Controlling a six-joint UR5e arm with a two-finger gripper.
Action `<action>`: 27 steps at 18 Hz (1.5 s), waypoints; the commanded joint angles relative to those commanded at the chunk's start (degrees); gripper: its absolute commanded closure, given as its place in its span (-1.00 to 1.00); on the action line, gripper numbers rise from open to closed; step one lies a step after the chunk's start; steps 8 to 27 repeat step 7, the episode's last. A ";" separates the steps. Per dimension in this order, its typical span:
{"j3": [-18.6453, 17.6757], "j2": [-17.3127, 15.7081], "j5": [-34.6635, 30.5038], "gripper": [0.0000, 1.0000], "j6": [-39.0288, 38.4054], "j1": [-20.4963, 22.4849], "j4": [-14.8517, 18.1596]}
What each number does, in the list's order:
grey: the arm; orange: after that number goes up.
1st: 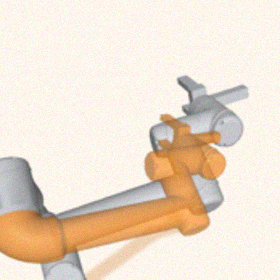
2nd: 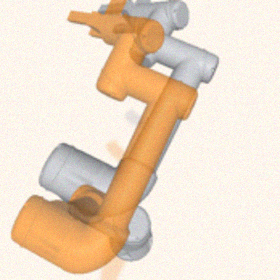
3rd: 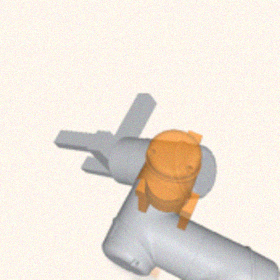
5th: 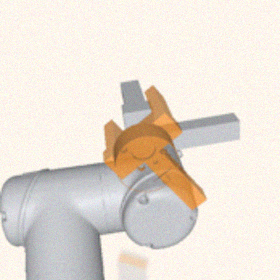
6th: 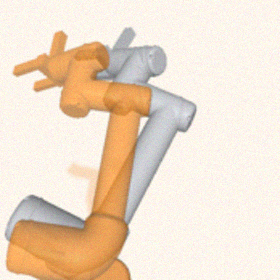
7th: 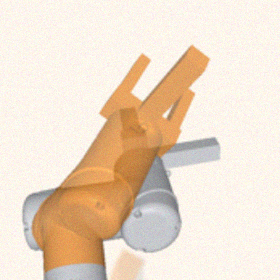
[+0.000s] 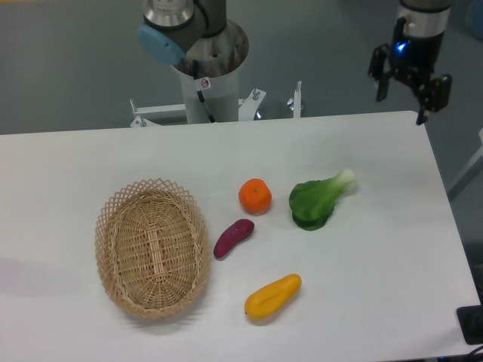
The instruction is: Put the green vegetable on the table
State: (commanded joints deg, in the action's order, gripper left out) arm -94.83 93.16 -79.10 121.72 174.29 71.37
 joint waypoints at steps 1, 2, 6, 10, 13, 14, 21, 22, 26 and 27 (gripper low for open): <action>-0.09 -0.17 0.00 -1.00 0.01 0.09 0.00; -0.17 -0.18 0.00 -1.00 0.01 0.09 -0.09; -0.35 -0.18 0.00 -1.00 -0.17 0.09 -0.26; -0.35 -0.26 0.00 -1.00 -0.26 0.09 -0.26; -0.35 -0.26 0.00 -1.00 -0.26 0.09 -0.26; -0.35 -0.26 0.00 -1.00 -0.26 0.09 -0.26; -0.35 -0.26 0.00 -1.00 -0.26 0.09 -0.26; -0.35 -0.26 0.00 -1.00 -0.26 0.09 -0.26; -0.35 -0.26 0.00 -1.00 -0.26 0.09 -0.26; -0.35 -0.26 0.00 -1.00 -0.26 0.09 -0.26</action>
